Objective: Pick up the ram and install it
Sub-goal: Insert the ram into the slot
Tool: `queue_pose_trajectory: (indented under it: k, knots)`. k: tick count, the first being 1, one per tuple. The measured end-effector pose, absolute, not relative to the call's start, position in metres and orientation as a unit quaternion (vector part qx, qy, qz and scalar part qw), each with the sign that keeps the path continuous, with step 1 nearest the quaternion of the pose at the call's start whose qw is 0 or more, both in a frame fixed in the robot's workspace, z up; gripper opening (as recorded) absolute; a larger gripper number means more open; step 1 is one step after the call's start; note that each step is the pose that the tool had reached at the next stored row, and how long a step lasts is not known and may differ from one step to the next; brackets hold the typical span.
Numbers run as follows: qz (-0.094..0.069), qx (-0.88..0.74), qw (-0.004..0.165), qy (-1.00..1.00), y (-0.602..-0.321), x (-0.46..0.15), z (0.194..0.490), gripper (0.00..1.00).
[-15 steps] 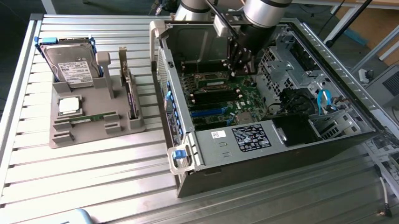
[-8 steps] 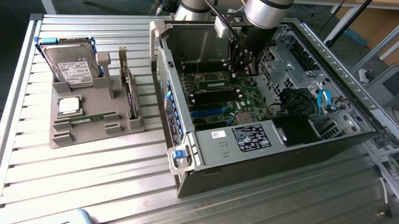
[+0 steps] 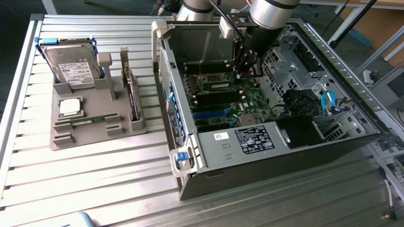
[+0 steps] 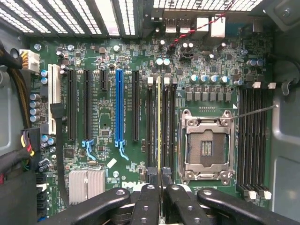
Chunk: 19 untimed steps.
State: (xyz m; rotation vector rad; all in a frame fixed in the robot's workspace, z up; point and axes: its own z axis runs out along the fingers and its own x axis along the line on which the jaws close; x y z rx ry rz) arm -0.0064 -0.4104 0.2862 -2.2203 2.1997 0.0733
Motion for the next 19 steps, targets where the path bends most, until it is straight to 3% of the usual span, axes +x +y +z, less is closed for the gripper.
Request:
queue_pose_trajectory:
  k: [19]
  knots:
    - [0.024, -0.710, 0.008, 0.704, -0.412, -0.006, 0.267, 0.12]
